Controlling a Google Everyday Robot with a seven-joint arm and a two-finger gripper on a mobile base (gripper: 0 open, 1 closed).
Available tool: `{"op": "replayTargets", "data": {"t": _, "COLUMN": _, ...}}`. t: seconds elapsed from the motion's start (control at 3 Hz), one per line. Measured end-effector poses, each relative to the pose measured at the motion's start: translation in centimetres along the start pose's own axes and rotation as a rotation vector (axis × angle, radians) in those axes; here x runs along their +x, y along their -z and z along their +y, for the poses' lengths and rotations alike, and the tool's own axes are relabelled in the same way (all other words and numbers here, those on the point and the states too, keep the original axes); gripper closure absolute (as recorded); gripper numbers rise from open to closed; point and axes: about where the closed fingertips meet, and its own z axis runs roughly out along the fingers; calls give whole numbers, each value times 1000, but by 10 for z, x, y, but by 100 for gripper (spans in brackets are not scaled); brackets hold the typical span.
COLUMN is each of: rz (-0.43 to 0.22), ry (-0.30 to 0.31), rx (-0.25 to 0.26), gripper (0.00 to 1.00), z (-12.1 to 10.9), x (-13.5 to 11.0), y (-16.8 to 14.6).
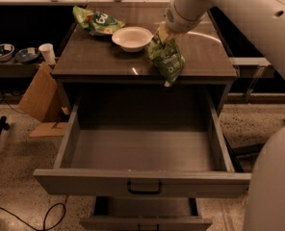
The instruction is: Pick green jalapeno chip bag from top drawer and place on counter
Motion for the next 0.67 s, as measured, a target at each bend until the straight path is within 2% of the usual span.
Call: {"op": "replayTargets", "data": {"t": 0.67, "rz": -4, "ry": -95, "rx": 65, "gripper": 100, "z": -22, "x": 7, "y": 8}}
